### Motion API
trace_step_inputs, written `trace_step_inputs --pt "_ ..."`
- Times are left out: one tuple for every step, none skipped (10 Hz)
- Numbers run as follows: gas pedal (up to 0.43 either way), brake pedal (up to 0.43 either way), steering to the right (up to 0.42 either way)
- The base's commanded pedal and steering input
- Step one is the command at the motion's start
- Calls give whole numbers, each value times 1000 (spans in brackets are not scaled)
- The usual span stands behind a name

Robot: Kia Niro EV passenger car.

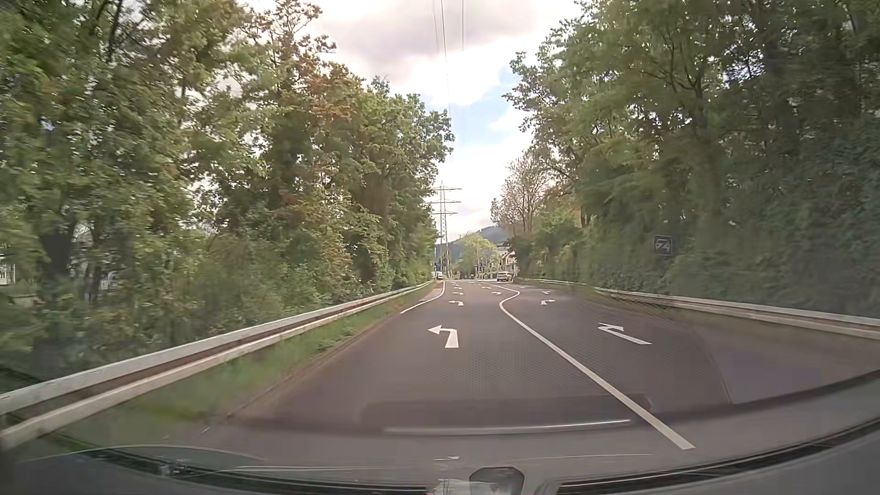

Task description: Follow the waypoints while adhering to traffic rules and regulations

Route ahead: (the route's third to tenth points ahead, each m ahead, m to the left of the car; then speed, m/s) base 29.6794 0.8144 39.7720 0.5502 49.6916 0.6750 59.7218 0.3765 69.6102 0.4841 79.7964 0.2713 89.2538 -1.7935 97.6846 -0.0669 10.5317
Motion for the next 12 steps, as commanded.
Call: trace_step_inputs --pt "28 0 0" --pt "28 0 1" --pt "28 0 1" --pt "28 0 3" --pt "28 0 5" --pt "28 0 7" --pt "28 0 8" --pt "28 0 9" --pt "28 0 10" --pt "28 0 13" --pt "28 0 15" --pt "28 0 16"
